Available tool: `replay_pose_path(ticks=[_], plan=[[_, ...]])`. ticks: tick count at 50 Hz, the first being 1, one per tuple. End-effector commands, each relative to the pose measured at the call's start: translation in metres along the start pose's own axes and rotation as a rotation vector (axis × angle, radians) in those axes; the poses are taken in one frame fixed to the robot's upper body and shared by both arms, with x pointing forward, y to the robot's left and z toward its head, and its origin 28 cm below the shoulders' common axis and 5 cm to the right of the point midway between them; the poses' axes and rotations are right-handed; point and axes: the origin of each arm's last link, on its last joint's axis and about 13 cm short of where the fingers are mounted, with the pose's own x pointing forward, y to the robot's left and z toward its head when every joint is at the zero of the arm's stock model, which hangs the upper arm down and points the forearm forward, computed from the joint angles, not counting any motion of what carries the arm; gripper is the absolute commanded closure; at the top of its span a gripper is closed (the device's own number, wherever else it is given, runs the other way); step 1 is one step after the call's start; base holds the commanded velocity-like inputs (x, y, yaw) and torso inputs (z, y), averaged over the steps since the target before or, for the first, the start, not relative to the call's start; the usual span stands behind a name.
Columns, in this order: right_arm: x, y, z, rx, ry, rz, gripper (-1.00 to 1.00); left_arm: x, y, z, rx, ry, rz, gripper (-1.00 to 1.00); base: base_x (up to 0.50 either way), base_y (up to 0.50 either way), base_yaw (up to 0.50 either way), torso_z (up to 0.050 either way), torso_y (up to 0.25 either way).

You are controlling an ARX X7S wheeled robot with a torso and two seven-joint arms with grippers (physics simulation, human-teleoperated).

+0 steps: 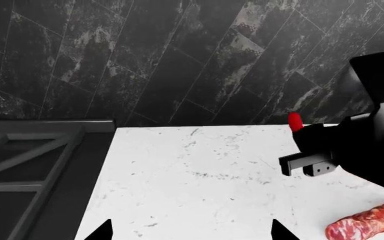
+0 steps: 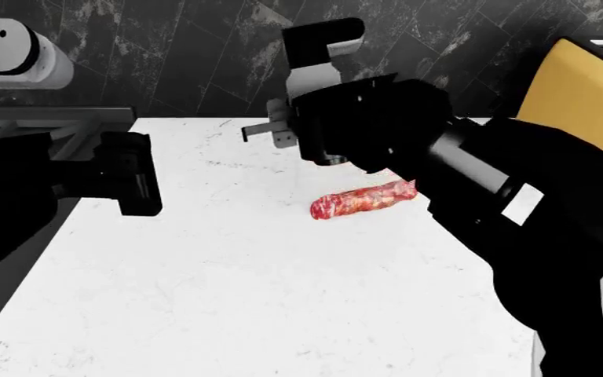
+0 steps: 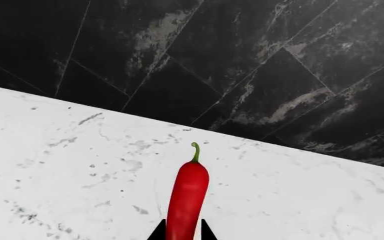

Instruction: Place both pans onto different burners. Then place the chili pepper and the sausage on different pans.

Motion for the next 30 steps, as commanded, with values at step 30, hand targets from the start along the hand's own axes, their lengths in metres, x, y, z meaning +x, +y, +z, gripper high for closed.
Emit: replay_pose_path(ticks=[30], plan=[[-0.136,-0.076,0.022,-0.176,-0.155,-0.101,1.00,-0.001,-0.013,0.013,0.022,-0.023,-0.041,-1.00,0.00,0.00,0.00,0.000,0.000]])
